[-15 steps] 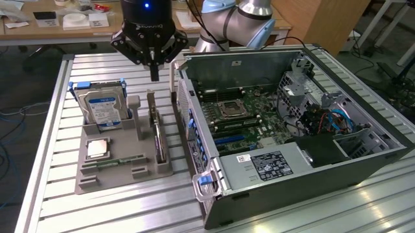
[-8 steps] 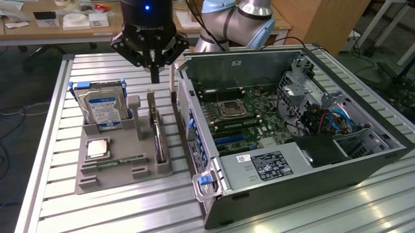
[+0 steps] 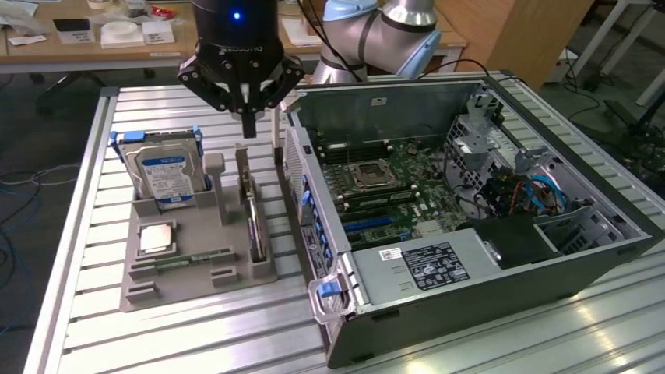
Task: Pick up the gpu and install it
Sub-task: 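Reach for the gpu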
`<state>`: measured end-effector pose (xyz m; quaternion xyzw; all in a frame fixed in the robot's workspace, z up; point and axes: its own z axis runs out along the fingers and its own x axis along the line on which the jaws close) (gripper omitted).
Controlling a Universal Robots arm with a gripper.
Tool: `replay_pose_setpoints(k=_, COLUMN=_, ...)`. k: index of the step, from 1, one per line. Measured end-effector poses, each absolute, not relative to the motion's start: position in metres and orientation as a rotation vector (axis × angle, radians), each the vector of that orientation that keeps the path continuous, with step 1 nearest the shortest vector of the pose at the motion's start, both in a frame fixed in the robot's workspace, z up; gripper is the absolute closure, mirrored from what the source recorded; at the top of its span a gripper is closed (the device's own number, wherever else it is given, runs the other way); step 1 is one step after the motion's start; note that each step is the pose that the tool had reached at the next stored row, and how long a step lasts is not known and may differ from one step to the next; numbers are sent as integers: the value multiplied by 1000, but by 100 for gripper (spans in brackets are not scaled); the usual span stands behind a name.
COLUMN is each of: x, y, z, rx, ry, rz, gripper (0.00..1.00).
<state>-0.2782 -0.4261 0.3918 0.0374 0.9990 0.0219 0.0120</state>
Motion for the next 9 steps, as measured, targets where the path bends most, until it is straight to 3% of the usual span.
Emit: replay_pose_setpoints(k=9, x=-278, y=-433, z=392, rx=117, ry=3115, rz=68, gripper=89)
